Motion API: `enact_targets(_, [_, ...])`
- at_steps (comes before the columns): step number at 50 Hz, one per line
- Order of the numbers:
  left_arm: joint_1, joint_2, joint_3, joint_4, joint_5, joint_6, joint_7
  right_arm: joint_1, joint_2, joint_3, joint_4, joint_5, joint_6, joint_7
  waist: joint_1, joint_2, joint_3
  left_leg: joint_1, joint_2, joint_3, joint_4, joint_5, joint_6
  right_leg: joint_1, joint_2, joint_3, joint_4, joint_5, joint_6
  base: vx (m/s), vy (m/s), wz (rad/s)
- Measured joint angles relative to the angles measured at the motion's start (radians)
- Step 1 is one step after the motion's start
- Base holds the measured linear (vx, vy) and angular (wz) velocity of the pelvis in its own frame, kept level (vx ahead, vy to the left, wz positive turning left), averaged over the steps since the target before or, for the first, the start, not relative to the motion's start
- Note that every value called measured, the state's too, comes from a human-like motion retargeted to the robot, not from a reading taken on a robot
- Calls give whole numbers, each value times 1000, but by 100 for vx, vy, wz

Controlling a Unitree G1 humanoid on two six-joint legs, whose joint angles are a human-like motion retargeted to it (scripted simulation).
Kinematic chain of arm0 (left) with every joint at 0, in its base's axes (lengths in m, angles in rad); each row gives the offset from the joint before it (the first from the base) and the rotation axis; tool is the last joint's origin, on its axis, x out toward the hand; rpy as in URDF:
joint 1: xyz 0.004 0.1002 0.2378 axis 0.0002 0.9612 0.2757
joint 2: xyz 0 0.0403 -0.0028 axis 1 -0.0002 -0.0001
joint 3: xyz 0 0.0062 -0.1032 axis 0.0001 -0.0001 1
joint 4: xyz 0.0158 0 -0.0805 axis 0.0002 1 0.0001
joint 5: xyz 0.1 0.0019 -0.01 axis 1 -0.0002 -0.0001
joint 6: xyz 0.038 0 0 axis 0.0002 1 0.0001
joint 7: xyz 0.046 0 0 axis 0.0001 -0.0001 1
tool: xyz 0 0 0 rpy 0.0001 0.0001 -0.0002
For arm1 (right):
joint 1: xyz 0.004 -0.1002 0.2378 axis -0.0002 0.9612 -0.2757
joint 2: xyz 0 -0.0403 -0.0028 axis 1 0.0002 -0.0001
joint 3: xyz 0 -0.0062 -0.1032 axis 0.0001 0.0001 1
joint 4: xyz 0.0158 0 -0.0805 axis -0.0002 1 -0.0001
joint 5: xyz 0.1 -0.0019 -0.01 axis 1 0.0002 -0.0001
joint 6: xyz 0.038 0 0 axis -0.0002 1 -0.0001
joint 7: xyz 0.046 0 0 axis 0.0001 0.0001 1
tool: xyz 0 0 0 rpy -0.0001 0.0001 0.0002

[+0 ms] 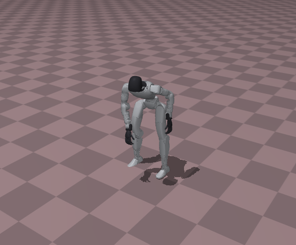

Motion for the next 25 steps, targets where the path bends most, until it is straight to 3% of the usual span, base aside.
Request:
enact_targets(3, [36,20,-6,43,-79,-5,-11,-133,48,106,93,-15,11,-14,22,11,0,-130,12,-49,0,33,-21,-115,7,-42,22,10,-6,-12,-7,56])
enact_targets(5, [43,15,-8,99,-60,-24,-69,-227,85,157,161,-44,-23,-5,24,10,0,-278,-4,-53,118,-14,-54,-252,-27,-79,159,-28,0,-9,-1,69])
enact_targets(10, [50,11,-51,165,-130,6,-96,-415,113,214,253,-73,14,19,50,25,0,-490,-42,-99,135,18,-54,-471,-76,-113,252,-34,-2,-6,5,64])
enact_targets(12, [53,15,-80,161,-160,10,-124,-462,73,219,247,-92,39,45,70,58,0,-567,-58,-134,135,37,-54,-546,-98,-139,294,-43,-9,-8,-2,96])
enact_targets(14, [57,28,-117,124,-194,27,-189,-486,-24,181,199,-158,129,142,99,136,0,-655,-69,-210,140,68,-54,-604,-113,-198,322,-53,-35,-10,-9,115])
enact_targets(21, [53,3,-169,85,-240,25,-202,-626,-161,189,261,-167,156,178,172,224,0,-826,-129,-273,151,94,-54,-792,-205,-244,470,-104,-81,-3,0,85])
enact_targets(23, [33,-18,-205,92,-209,44,-183,-674,-195,160,303,-214,167,259,196,253,0,-859,-141,-283,152,96,-54,-823,-223,-257,490,-112,-92,0,2,65])
enact_targets(25, [37,17,-195,78,-208,37,-217,-712,-199,199,324,-138,178,251,208,247,0,-895,-159,-294,170,96,-54,-854,-240,-263,511,-116,-96,-4,3,54])
